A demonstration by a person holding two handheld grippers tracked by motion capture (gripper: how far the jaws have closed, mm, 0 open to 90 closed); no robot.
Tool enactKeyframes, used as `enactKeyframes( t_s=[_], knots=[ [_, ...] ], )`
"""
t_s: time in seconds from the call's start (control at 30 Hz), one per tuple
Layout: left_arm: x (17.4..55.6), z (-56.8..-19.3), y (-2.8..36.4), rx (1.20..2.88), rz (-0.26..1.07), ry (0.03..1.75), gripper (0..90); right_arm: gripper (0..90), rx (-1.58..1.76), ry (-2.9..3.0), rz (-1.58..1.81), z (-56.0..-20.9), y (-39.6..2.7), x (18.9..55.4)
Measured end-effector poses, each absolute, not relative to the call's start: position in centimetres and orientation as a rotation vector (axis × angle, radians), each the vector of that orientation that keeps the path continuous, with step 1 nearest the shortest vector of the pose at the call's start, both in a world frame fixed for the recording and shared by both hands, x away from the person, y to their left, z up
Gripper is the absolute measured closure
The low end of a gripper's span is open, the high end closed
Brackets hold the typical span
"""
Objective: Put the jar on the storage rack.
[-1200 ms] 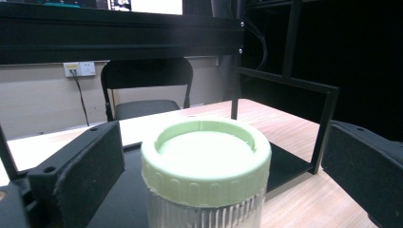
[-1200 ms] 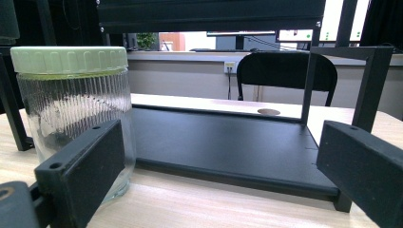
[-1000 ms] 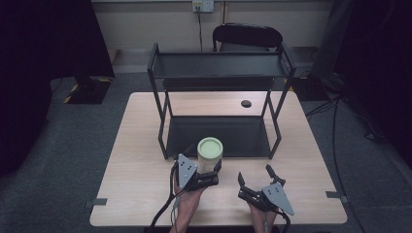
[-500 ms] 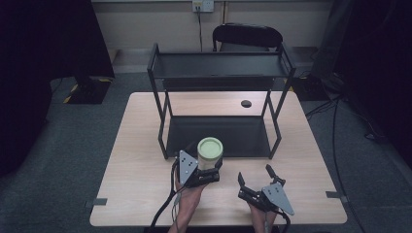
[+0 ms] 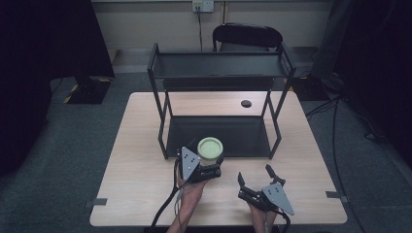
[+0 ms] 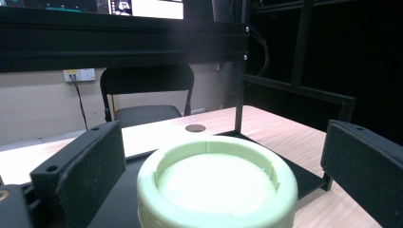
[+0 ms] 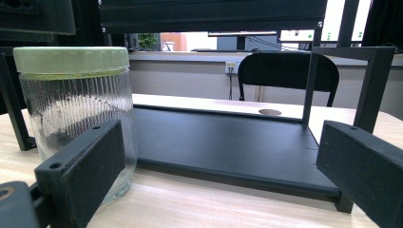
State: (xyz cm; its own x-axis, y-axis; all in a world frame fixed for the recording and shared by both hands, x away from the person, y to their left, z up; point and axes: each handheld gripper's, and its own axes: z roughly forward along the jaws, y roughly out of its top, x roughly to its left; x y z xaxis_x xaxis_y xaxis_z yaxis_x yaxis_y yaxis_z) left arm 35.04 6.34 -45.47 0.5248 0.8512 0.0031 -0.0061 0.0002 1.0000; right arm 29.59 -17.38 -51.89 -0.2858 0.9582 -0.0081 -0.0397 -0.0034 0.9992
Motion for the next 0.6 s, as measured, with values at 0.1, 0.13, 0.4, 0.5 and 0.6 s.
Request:
enactKeyframes(
  t_s=[0.1,0.13,0.4,0.5,0.6],
  knots=[
    [35.0,-45.5,6.1,1.410,0.799,0.775,0.4,1.3,1.027,1.389,1.436,-51.9,-17.4,29.6],
    [35.0,-45.6,6.0,1.410,0.800,0.770,0.3,1.3,1.027,1.389,1.436,-51.9,-17.4,29.6],
    [35.4,-46.4,6.0,1.424,0.813,0.770,0.3,1.3,1.026,1.390,1.437,-51.9,-17.4,29.6],
    [35.7,-46.6,6.1,1.432,0.790,0.777,0.4,1.3,1.026,1.390,1.437,-51.9,-17.4,29.6],
    [35.8,-46.8,6.1,1.437,0.796,0.774,0.4,1.3,1.026,1.391,1.437,-51.9,-17.4,29.6]
  ],
)
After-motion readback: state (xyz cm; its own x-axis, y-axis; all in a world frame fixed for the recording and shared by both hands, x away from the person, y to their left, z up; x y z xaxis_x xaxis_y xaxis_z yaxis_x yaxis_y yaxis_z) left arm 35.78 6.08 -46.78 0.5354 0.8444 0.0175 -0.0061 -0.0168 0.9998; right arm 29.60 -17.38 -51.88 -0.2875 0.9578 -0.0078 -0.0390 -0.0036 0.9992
